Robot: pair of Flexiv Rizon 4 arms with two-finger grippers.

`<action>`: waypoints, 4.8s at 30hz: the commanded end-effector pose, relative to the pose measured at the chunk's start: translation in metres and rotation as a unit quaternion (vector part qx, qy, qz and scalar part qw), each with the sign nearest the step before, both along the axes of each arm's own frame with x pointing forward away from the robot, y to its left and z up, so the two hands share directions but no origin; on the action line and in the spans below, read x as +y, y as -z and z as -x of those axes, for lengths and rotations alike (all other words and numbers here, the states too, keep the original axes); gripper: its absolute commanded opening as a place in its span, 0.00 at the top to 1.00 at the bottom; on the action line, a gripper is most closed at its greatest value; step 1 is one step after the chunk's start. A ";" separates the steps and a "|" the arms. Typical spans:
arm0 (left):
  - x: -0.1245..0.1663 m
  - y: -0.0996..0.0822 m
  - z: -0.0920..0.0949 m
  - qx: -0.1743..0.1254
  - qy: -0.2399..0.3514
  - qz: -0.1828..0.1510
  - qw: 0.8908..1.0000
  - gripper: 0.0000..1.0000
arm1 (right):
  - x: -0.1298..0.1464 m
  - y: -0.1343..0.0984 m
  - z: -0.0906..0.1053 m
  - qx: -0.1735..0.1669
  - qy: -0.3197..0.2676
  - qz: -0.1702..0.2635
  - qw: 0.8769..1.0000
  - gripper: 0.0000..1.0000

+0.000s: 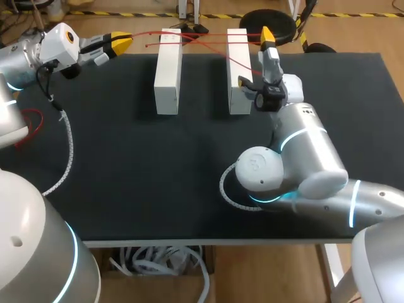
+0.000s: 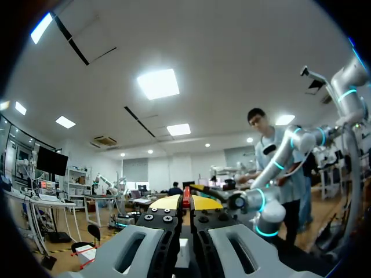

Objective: Grab the tape and strap the tape.

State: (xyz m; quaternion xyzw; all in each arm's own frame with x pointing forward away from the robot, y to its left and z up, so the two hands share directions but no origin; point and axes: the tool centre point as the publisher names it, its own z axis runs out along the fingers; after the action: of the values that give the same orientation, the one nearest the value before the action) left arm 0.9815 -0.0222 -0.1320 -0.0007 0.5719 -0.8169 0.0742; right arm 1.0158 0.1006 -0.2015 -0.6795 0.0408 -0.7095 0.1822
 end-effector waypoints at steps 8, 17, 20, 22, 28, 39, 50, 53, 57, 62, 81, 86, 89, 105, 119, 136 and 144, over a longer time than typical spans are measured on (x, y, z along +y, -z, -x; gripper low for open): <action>0.000 0.001 0.000 -0.001 0.000 0.000 1.000 1.00 | -0.009 -0.003 -0.007 0.001 0.015 0.007 1.000 0.00; 0.000 0.001 0.000 -0.001 0.000 0.000 1.000 1.00 | -0.006 -0.006 -0.012 -0.003 0.014 0.004 1.000 0.00; 0.000 0.001 0.000 -0.001 0.000 0.000 1.000 1.00 | -0.003 -0.007 -0.013 -0.005 0.012 0.001 1.000 0.00; 0.000 0.001 0.000 -0.001 0.000 0.000 1.000 1.00 | -0.001 -0.009 -0.013 -0.005 0.010 -0.002 1.000 0.00; 0.000 0.001 0.000 -0.001 0.000 0.000 1.000 1.00 | 0.001 -0.013 -0.008 -0.009 0.006 -0.007 1.000 0.29; 0.000 0.001 0.000 -0.001 0.000 0.000 1.000 1.00 | 0.000 -0.013 -0.006 -0.008 0.010 -0.007 1.000 0.57; 0.000 0.001 0.000 -0.001 0.000 0.000 1.000 1.00 | 0.004 -0.014 -0.001 -0.007 0.006 -0.010 1.000 0.56; 0.000 0.001 0.000 -0.001 0.000 0.000 1.000 1.00 | 0.005 -0.014 0.001 -0.006 0.006 -0.011 1.000 0.56; 0.000 0.001 0.000 -0.001 0.000 0.000 1.000 1.00 | 0.005 -0.012 0.005 -0.005 0.007 -0.014 1.000 0.56; 0.000 0.001 0.000 -0.001 0.000 0.000 1.000 1.00 | 0.005 -0.011 0.009 -0.002 0.010 -0.015 1.000 0.55; 0.000 0.001 0.000 -0.001 0.000 0.000 1.000 1.00 | 0.006 -0.011 0.011 -0.001 0.016 -0.009 1.000 0.64; 0.000 0.001 0.000 -0.001 0.000 0.000 1.000 1.00 | 0.005 -0.011 0.009 -0.002 0.017 -0.006 1.000 0.73; 0.000 0.001 0.000 -0.001 0.000 0.000 1.000 1.00 | 0.005 -0.011 0.008 -0.003 0.018 -0.004 1.000 0.81; 0.000 0.001 0.000 -0.001 0.000 0.000 1.000 1.00 | 0.006 -0.013 0.005 -0.006 0.028 0.024 0.999 1.00; 0.000 0.001 0.000 -0.001 0.000 0.000 1.000 1.00 | 0.009 -0.027 0.001 -0.048 0.056 0.170 0.983 1.00; 0.000 0.001 0.000 -0.001 0.000 0.000 1.000 1.00 | 0.015 -0.030 -0.004 -0.041 0.055 0.281 0.957 1.00; 0.000 0.001 0.000 -0.001 0.000 0.000 1.000 1.00 | 0.015 -0.030 -0.004 -0.041 0.055 0.281 0.957 1.00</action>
State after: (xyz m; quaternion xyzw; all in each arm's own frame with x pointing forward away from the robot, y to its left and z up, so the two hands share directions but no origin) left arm 0.9816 -0.0221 -0.1321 -0.0007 0.5719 -0.8170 0.0742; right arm 1.0204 0.1158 -0.1747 -0.6662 -0.1296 -0.7325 -0.0532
